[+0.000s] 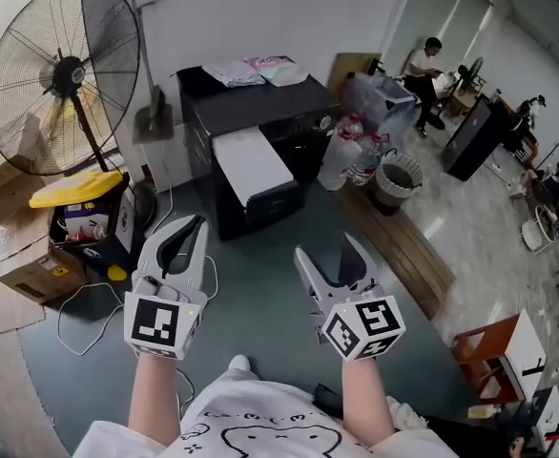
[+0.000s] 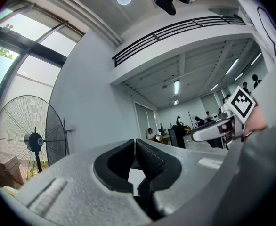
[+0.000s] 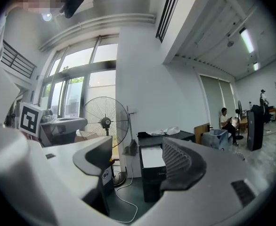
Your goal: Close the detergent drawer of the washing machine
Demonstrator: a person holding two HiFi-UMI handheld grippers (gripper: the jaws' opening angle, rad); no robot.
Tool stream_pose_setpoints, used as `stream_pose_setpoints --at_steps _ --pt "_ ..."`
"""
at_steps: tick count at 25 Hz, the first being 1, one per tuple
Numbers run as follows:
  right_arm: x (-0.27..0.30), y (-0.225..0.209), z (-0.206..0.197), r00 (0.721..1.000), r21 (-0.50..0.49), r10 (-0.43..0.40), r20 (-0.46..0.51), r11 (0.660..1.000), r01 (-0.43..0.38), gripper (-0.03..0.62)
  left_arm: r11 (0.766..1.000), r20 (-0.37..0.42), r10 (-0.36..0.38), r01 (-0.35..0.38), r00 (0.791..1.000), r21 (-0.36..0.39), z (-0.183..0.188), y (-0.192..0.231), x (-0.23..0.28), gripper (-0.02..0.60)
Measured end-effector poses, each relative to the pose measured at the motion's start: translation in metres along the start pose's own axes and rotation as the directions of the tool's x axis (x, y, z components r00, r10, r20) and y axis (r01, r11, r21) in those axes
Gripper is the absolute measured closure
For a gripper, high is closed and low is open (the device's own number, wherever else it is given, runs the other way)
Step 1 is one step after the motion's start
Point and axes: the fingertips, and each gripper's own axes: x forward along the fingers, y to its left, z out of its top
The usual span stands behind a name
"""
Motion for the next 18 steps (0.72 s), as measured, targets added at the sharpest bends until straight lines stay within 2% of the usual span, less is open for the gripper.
stream_pose_setpoints --at_steps 10,15,18 --pt "0.079 -0.031 -0.047 0.997 0.105 -0.009 -0.073 0.994 0.016 0.278 0.997 -0.047 -0.03 0.026 0.998 -0.07 -0.054 0.037 0.06 0.566" --pt "0.105 -0.049 -0.08 0.994 0.152 0.012 -0.109 0.988 0.005 0.278 0.996 -0.068 -0.039 0.034 0.997 -0.084 -0.079 0.043 0.083 0.566" --pt "0.124 -0.06 -0.106 0.989 0.213 0.038 -0.142 0.977 -0.007 0.278 0.994 -0.094 -0.041 0.031 0.995 -0.102 -0.095 0.045 0.097 0.566"
